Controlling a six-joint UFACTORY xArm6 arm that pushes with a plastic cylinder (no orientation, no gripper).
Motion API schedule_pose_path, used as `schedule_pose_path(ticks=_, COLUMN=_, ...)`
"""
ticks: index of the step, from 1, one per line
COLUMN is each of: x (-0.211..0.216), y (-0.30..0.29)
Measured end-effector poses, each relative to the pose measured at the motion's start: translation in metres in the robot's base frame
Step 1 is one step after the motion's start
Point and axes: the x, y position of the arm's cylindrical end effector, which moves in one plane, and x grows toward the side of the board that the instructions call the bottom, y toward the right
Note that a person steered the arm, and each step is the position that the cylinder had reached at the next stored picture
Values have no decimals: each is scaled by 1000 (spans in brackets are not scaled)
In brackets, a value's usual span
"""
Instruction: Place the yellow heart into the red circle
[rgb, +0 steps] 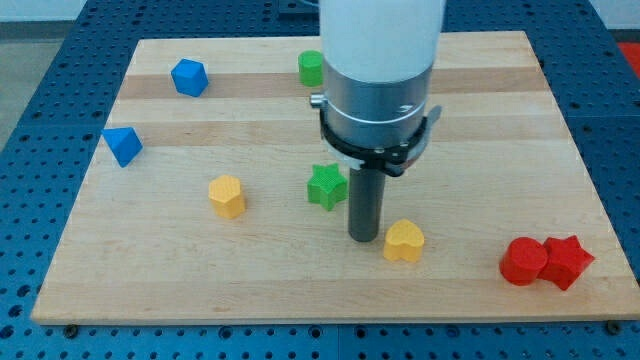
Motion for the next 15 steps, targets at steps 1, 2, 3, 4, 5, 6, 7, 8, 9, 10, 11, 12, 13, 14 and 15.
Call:
schedule_pose_path(ticks=1, x=12, y=28)
schedule_pose_path(ticks=2, x=17, y=35)
schedule_pose_path(ticks=3, x=17, y=29)
schedule_pose_path(ticks=4, x=44, y=19)
schedule_pose_path(ticks=5, x=50, y=19)
schedule_pose_path(ticks=6, x=50, y=22)
schedule_pose_path(ticks=7, x=29, y=23)
schedule_pose_path(ticks=8, x=29, y=24)
schedule_pose_path(ticks=9, x=35, y=46)
schedule_pose_path(ticks=10, x=36, y=72)
schedule_pose_path(ticks=11, x=36, y=73)
schedule_pose_path(ticks=12, x=36, y=77)
schedule_pose_path(ticks=13, x=36, y=77)
schedule_pose_path(ticks=14, x=36, y=46)
schedule_pose_path(ticks=15, x=36, y=-1)
